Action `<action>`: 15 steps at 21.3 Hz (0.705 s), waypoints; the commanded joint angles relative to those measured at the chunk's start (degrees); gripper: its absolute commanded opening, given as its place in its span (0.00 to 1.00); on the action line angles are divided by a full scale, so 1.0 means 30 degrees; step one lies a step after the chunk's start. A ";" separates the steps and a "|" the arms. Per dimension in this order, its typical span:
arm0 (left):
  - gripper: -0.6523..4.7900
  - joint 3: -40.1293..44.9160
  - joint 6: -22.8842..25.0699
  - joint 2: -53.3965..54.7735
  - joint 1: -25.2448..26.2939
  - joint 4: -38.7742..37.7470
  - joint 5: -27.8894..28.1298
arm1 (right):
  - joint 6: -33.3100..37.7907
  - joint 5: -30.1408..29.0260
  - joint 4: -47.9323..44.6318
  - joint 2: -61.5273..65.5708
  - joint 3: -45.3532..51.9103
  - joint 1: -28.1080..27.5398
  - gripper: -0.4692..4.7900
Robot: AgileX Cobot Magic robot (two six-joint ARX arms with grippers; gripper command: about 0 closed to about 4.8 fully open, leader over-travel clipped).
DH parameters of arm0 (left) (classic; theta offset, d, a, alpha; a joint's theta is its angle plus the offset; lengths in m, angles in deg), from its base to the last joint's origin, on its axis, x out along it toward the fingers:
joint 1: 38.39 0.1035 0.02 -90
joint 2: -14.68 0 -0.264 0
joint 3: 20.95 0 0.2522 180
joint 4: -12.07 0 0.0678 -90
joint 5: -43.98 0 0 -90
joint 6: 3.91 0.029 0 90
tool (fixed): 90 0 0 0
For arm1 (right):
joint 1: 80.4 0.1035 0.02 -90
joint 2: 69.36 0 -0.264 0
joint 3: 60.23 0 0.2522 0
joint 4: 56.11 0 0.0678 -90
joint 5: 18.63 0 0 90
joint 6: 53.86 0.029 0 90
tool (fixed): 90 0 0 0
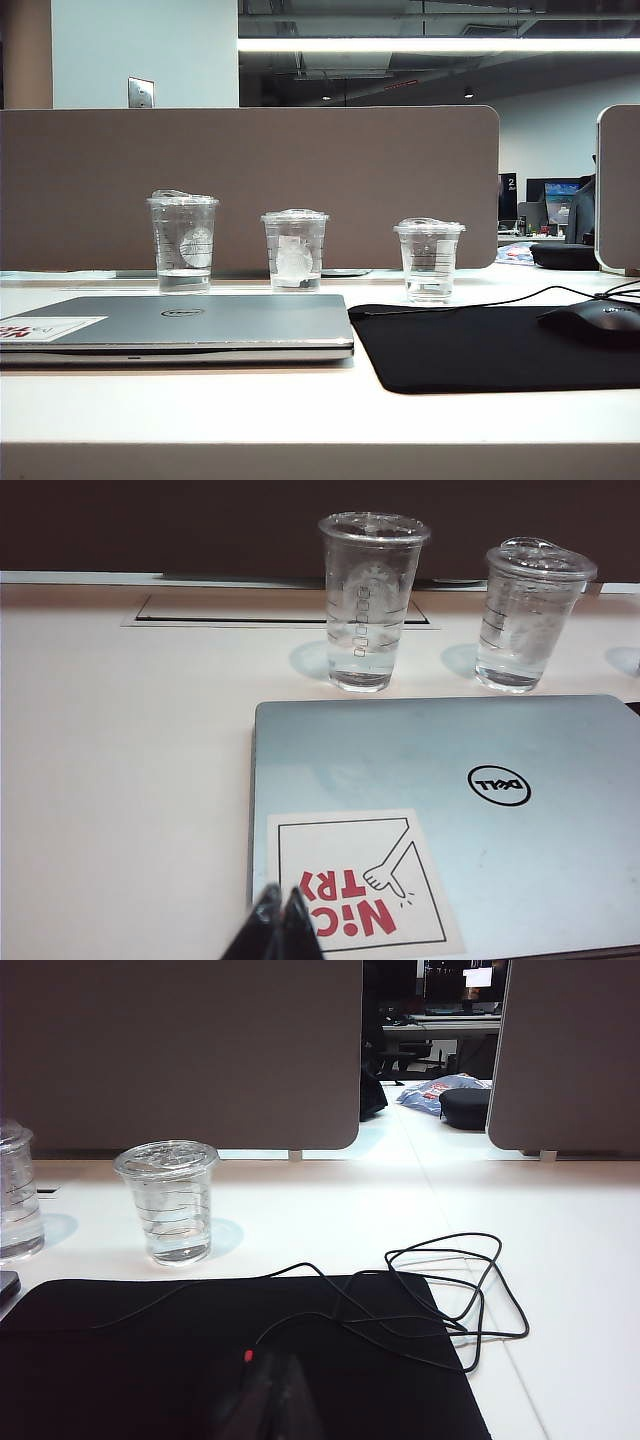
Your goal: Pick up the coffee cup on the right and place it on the right side of the laptop.
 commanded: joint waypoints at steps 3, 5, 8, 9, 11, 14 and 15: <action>0.11 -0.0058 0.0029 0.0000 0.0015 0.0175 -0.0080 | 0.0058 0.0029 -0.0204 -0.0029 0.0080 0.0029 0.08; 0.11 -0.0058 0.0029 0.0000 0.0007 0.0175 -0.0080 | 0.0058 0.0022 -0.0204 -0.0029 0.0080 0.0029 0.08; 0.11 -0.0051 0.0029 0.0000 -0.0707 0.0175 0.0102 | 0.0058 0.0015 -0.0204 -0.0029 0.0080 0.0029 0.08; 0.11 -0.0051 0.0029 0.0000 -0.1158 0.0175 0.0168 | 0.0058 0.0015 -0.0204 -0.0029 0.0080 0.0029 0.08; 0.11 -0.0051 0.0029 0.0000 -0.3366 0.0175 0.0415 | 0.0066 -0.0073 -0.0204 -0.0029 0.0080 0.0029 0.08; 0.11 -0.0058 0.0029 0.0000 -0.6251 0.0175 0.0386 | 0.0233 -0.0270 -0.0219 -0.0029 0.0080 0.0036 0.08; 0.11 -0.0058 0.0029 0.0000 -0.6834 0.0175 0.0386 | 0.0525 -0.0495 -0.0219 -0.0029 0.0080 0.0036 0.08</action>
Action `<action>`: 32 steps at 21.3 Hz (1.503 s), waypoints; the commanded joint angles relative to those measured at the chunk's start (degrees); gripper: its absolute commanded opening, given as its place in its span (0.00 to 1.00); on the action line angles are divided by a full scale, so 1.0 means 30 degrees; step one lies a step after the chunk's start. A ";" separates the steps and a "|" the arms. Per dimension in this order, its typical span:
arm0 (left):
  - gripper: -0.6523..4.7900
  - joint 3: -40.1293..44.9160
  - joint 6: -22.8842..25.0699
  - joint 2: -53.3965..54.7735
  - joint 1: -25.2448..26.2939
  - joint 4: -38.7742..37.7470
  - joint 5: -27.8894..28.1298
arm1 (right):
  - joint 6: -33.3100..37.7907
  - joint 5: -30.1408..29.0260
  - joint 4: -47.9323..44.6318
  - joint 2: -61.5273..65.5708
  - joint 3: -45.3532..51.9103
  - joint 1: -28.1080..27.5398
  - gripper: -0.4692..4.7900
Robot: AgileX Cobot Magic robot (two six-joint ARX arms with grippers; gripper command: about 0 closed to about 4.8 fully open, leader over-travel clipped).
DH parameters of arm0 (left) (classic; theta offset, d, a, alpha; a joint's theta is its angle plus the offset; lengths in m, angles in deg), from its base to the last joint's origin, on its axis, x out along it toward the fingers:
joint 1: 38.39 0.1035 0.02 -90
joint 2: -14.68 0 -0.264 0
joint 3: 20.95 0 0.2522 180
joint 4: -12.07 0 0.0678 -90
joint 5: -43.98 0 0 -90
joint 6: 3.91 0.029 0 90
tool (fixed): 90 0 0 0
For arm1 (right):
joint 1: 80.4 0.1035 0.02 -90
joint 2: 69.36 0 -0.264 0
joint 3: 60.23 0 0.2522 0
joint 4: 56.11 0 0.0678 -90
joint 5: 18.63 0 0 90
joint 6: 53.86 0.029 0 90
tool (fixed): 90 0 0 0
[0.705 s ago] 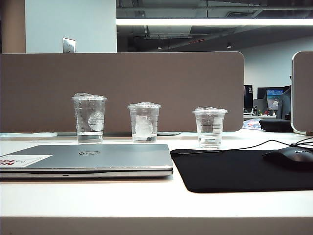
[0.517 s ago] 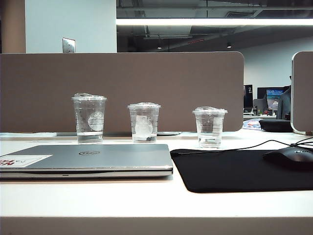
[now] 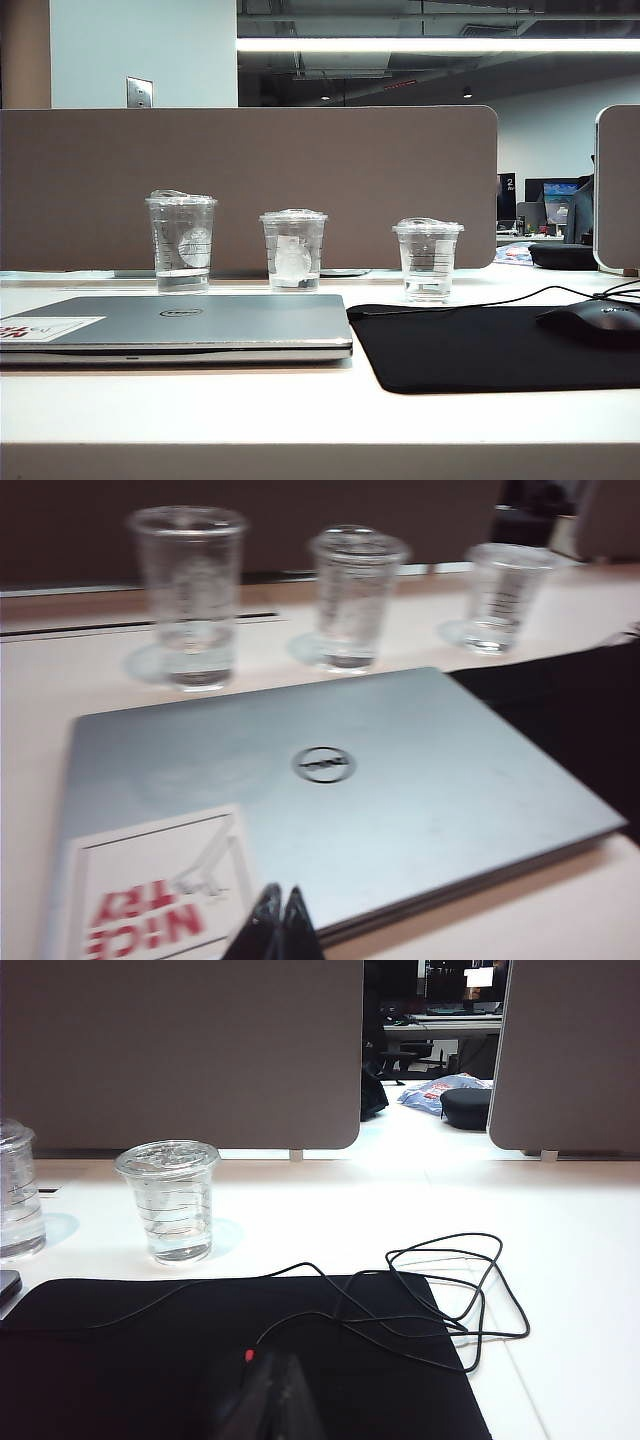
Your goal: Pick up the coffee cup on the right and place it on the right side of the laptop.
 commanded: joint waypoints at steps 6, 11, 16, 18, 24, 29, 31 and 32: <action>0.11 -0.0066 0.0029 0.0000 -0.4575 0.0175 -0.0015 | 0.8415 -0.2390 -0.0211 -0.0029 0.0044 0.0051 0.08; 0.11 -0.0066 0.0029 0.0000 -0.4597 0.0175 -0.0015 | 1.0797 -0.1865 -0.1807 0.0073 -0.1122 0.0007 0.08; 0.11 -0.0058 0.0029 0.0000 -0.4597 0.0175 -0.0015 | 0.6659 -0.2412 -0.4262 0.7417 -0.4328 0.0036 0.08; 0.11 -0.0058 0.0029 0.0000 -0.4597 0.0175 -0.0007 | 0.4830 -0.4313 -0.7227 1.2524 -0.5544 0.0066 0.11; 0.11 -0.0066 0.0029 0.0000 -0.4597 0.0175 -0.0015 | 0.0109 -0.7351 -1.1140 2.7933 -1.2087 0.1290 1.00; 0.11 -0.0058 0.0029 0.0000 -0.4597 0.0168 -0.0015 | -0.2470 -0.7133 -1.1511 3.4993 -1.6356 0.1814 1.00; 0.11 -0.0058 0.0029 0.0000 -0.4597 0.0175 -0.0007 | -0.2579 -0.7002 -1.1511 3.6283 -1.7216 0.1814 1.00; 0.11 -0.0058 0.0029 0.0000 -0.4597 0.0175 -0.0007 | -0.2594 -0.6994 -1.1526 3.7091 -1.7835 0.1829 1.00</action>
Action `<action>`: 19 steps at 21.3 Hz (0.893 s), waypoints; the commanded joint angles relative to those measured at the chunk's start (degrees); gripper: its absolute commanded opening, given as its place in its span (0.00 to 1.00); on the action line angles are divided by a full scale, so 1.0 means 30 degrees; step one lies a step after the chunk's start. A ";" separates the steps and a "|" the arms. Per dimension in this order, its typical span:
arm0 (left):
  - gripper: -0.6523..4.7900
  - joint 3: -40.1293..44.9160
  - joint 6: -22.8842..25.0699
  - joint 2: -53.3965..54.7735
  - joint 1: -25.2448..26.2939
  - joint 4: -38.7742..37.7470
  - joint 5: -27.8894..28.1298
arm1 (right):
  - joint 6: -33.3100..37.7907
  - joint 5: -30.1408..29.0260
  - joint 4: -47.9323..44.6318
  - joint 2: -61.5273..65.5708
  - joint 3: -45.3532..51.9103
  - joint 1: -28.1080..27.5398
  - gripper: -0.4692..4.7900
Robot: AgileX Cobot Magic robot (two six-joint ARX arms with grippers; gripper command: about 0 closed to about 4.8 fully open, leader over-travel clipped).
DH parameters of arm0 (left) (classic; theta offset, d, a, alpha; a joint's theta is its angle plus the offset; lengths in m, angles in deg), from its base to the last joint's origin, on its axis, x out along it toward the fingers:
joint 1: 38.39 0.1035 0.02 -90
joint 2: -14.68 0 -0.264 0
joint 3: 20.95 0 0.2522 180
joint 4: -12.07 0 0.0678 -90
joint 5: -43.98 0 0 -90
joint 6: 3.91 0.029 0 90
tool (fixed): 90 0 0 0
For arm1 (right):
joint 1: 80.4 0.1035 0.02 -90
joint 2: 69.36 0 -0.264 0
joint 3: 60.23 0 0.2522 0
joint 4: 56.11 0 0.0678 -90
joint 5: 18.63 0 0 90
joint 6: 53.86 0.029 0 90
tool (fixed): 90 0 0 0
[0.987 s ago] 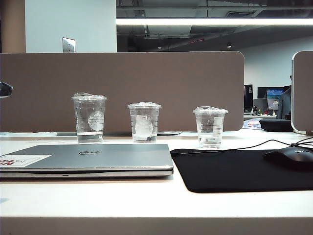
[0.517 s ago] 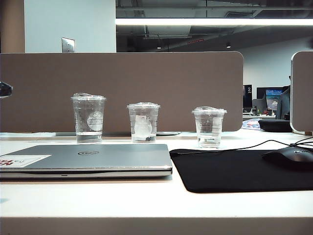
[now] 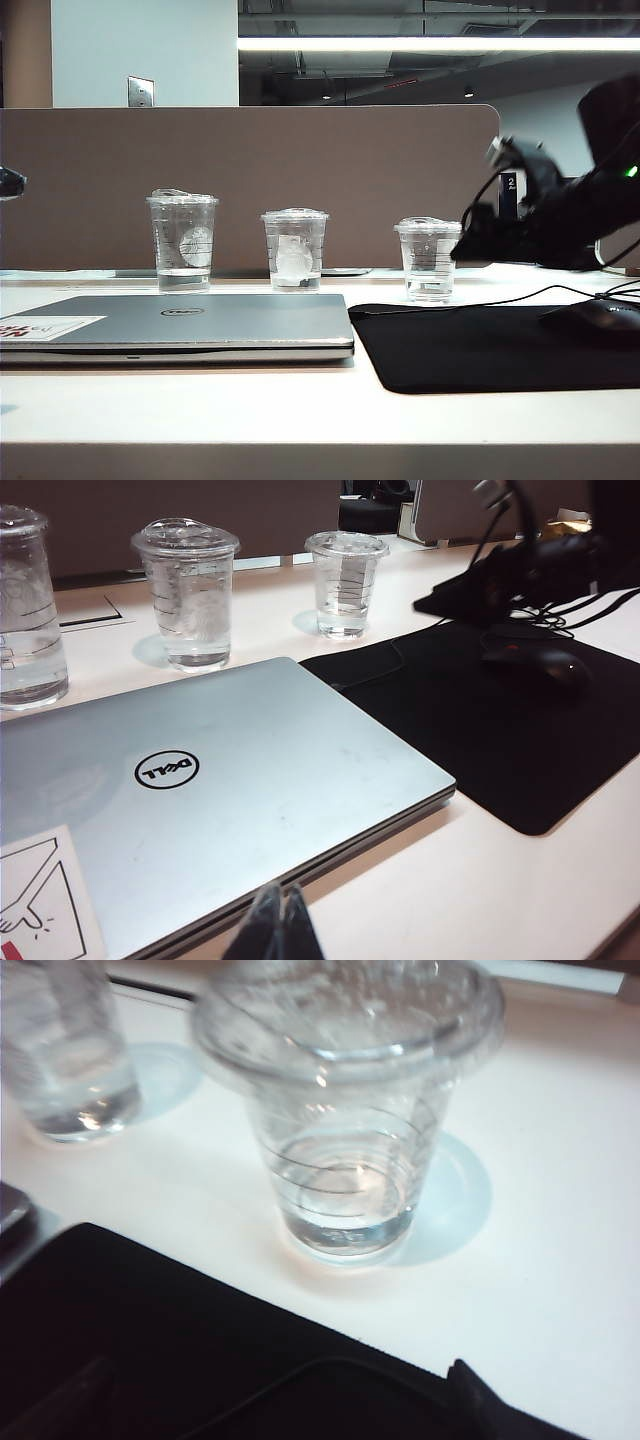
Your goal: Pick up the coffee cup on the right and place it on the right side of the laptop.
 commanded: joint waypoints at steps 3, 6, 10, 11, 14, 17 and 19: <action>0.11 -0.0051 0.0029 0.0000 0.0000 0.0168 -0.0007 | -0.0153 0.0095 -0.0721 0.2688 -0.2514 0.0146 1.00; 0.11 -0.0051 0.0029 0.0000 0.0000 0.0175 -0.0007 | -0.0153 0.0255 -0.1814 0.3621 -0.3118 0.0270 1.00; 0.11 -0.0051 0.0029 0.0000 0.0000 0.0168 -0.0007 | -0.0051 0.0284 -0.2922 0.4845 -0.4131 0.0335 1.00; 0.11 -0.0051 0.0029 0.0000 0.0000 0.0168 -0.0007 | 0.0058 0.0284 -0.2922 0.5064 -0.4364 0.0335 1.00; 0.11 -0.0051 0.0029 0.0000 0.0000 0.0175 -0.0007 | 0.0495 0.0226 -0.2929 0.5836 -0.5246 0.0335 1.00; 0.11 -0.0051 0.0029 0.0000 0.0000 0.0175 -0.0007 | 0.1209 -0.0284 -0.2914 0.6681 -0.6215 0.0357 1.00; 0.11 -0.0051 0.0029 0.0000 0.0000 0.0175 -0.0007 | 0.1370 -0.0277 -0.2943 0.7060 -0.6535 0.0364 1.00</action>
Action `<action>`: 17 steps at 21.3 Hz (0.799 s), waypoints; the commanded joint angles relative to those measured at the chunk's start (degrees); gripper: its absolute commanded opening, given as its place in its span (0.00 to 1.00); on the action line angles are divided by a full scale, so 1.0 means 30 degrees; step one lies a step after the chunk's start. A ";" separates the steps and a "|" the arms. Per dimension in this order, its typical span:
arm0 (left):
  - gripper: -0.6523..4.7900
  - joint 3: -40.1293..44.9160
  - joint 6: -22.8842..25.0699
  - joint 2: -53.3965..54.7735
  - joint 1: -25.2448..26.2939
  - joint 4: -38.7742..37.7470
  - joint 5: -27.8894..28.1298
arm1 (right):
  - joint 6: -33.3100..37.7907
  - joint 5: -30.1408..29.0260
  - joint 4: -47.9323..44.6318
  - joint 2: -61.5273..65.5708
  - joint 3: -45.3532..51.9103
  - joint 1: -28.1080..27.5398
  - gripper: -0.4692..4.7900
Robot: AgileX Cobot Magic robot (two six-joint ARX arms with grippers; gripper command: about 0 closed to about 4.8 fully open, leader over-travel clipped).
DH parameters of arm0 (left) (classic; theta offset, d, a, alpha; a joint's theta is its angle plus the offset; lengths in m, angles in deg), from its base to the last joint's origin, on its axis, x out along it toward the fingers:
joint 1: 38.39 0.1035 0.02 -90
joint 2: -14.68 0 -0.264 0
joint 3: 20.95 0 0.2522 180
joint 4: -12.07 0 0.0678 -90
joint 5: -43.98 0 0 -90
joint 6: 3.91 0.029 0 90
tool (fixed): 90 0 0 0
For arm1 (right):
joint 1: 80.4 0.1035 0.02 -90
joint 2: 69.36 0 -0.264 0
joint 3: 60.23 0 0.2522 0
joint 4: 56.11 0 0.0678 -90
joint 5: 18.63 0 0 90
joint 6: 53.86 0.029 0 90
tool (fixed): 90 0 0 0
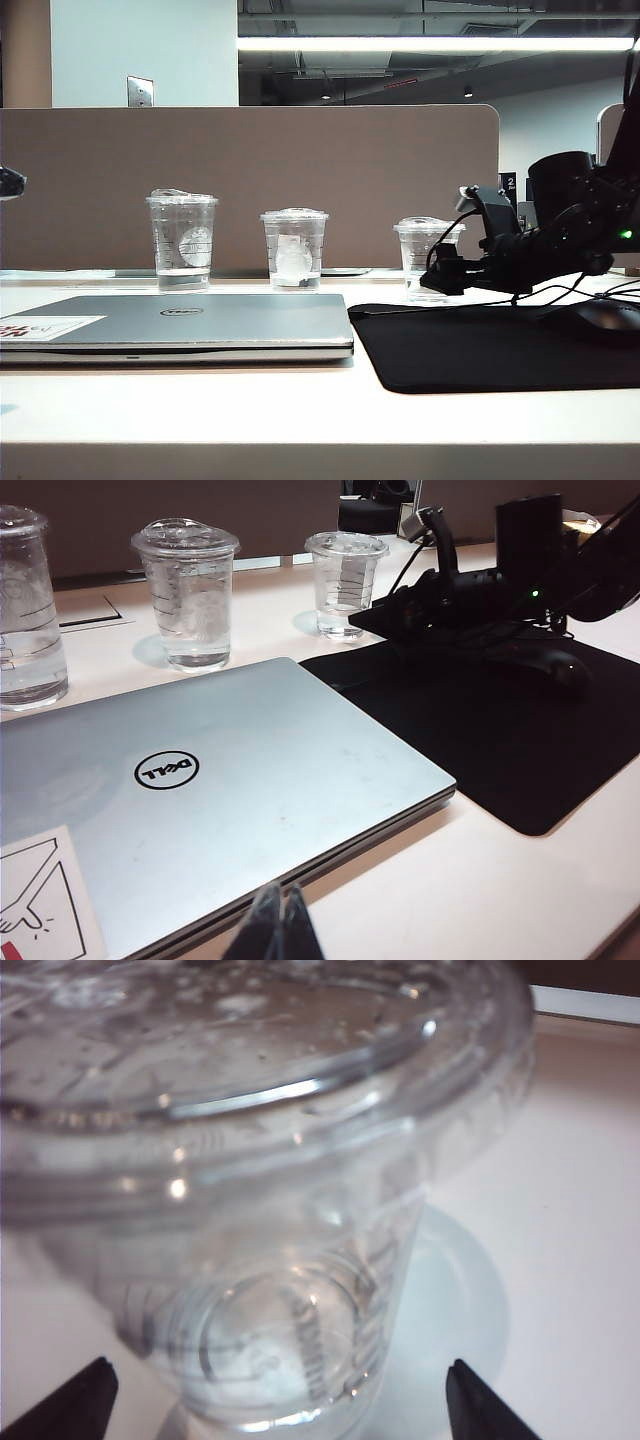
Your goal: Pick up the coffee cup on the right and place it on the right side of the laptop.
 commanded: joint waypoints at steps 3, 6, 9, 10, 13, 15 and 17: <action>0.11 -0.0058 0.0029 0.0000 0.0000 0.0182 -0.0015 | 0.0401 -0.0204 -0.0415 0.0612 -0.0765 0.0109 1.00; 0.11 -0.0058 0.0029 0.0000 0.0000 0.0175 -0.0015 | 0.0379 -0.0313 -0.0452 0.1151 -0.1355 0.0321 1.00; 0.11 -0.0066 0.0029 0.0000 0.0000 0.0182 -0.0015 | 0.0379 -0.0313 -0.0517 0.1763 -0.2011 0.0627 1.00; 0.11 -0.0058 0.0029 0.0000 0.0000 0.0182 -0.0007 | 0.0379 -0.0306 -0.0546 0.1858 -0.2135 0.0678 1.00; 0.11 -0.0066 0.0029 0.0000 0.0000 0.0175 -0.0015 | 0.0379 -0.0204 -0.0546 0.2142 -0.2433 0.0801 1.00; 0.11 -0.0058 0.0029 0.0000 0.0000 0.0182 -0.0015 | 0.0379 0.0189 -0.0743 0.2215 -0.2477 0.0860 1.00; 0.11 -0.0058 0.0029 0.0000 0.0000 0.0182 -0.0007 | 0.0379 0.0342 -0.0831 0.2244 -0.2514 0.0874 1.00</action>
